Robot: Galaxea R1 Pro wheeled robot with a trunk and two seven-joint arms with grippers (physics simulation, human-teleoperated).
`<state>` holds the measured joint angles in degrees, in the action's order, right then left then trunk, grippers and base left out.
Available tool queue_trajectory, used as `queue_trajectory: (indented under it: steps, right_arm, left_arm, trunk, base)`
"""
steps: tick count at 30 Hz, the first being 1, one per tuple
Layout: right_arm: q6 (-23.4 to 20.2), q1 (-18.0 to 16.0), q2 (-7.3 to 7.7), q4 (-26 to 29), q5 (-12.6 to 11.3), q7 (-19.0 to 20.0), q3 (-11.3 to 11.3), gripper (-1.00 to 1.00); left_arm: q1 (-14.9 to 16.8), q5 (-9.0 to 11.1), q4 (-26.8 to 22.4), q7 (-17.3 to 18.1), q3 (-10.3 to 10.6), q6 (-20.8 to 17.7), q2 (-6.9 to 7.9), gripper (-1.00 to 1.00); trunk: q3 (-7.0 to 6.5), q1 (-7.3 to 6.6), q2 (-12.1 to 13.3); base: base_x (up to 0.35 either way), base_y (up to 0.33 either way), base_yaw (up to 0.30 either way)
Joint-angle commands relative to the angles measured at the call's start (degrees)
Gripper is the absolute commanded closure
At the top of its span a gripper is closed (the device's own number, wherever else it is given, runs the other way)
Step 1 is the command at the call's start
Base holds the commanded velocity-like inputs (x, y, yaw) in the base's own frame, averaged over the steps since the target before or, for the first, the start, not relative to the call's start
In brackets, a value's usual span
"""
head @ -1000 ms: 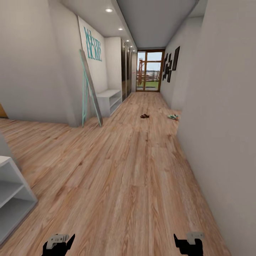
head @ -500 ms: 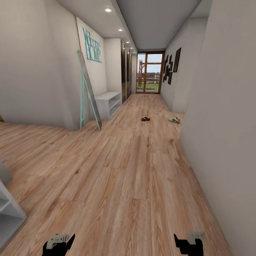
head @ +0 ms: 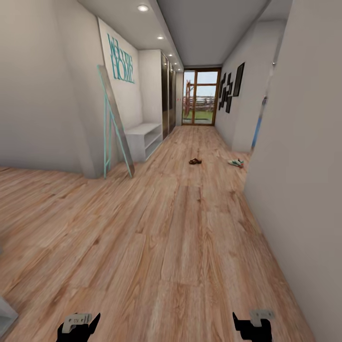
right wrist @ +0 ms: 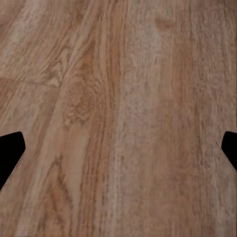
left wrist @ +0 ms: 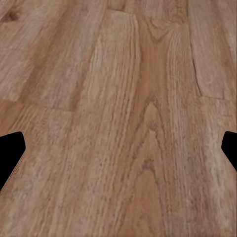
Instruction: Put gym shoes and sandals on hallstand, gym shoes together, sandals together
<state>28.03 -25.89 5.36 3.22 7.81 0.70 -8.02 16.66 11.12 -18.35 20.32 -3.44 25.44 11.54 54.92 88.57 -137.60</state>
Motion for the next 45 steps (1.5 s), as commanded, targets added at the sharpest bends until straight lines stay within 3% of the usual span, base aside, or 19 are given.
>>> queue_trajectory:
  steps: [1,45]
  right_arm:
    - [0.19,-0.04,0.0,-0.05,0.56,0.08,-0.5,-1.0]
    - [0.16,-0.04,0.0,-0.14,0.56,-0.09,-0.49,-1.0]
  left_arm:
    - [0.04,0.3,0.06,0.6,-0.34,-0.04,-0.02,-1.0]
    - [0.04,0.22,0.07,0.6,-0.34,-0.16,0.03,-1.0]
  trunk:
    - [0.05,0.02,-0.02]
    - [0.05,0.02,-0.02]
  base:
    - [0.339,0.0,0.0]
    - [0.339,0.0,0.0]
